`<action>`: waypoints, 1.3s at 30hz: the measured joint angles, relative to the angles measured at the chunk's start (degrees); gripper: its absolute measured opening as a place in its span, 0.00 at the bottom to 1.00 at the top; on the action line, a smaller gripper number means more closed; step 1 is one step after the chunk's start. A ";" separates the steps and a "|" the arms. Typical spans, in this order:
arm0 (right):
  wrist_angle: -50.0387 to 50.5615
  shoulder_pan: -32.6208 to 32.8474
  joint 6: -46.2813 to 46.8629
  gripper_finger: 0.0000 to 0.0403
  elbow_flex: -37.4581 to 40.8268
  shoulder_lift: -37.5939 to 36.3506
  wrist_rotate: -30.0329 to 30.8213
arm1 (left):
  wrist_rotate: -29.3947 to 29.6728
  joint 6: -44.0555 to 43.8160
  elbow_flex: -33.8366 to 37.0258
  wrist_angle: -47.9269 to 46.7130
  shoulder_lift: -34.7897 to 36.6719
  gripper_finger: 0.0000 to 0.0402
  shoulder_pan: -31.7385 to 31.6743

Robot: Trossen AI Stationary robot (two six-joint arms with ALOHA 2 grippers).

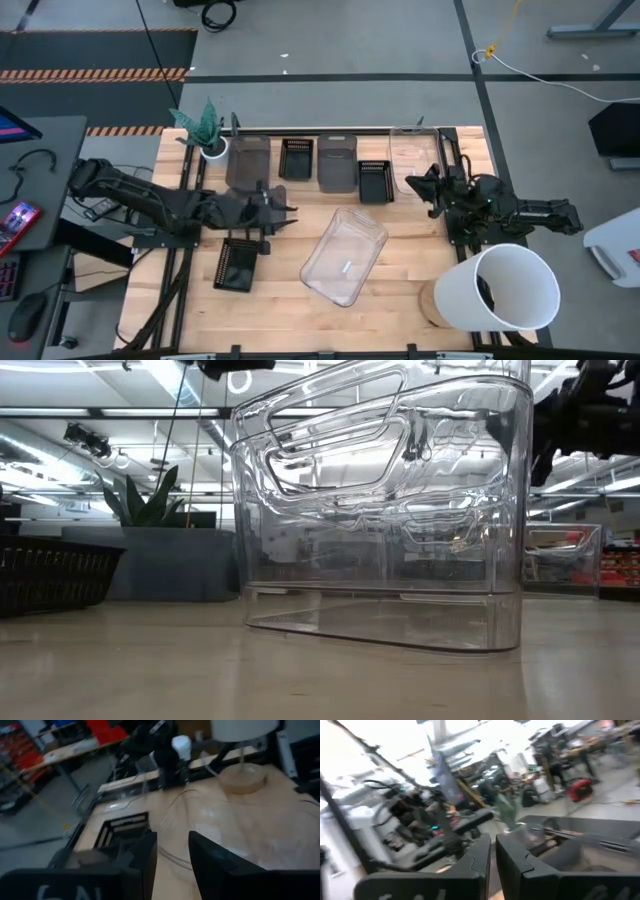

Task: Stack baskets by color
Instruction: Stack the top transparent bin on the bottom stacked transparent bins

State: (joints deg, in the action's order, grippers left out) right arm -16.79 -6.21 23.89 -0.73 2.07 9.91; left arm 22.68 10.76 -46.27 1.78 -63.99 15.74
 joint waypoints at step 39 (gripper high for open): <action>42.17 0.35 1.94 0.06 -33.45 28.37 6.80 | -12.55 3.36 18.04 4.34 32.69 0.29 -8.82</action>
State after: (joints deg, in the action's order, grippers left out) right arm 25.38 -5.87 25.83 -34.18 30.43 16.71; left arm 10.13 14.11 -28.24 6.12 -31.30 6.92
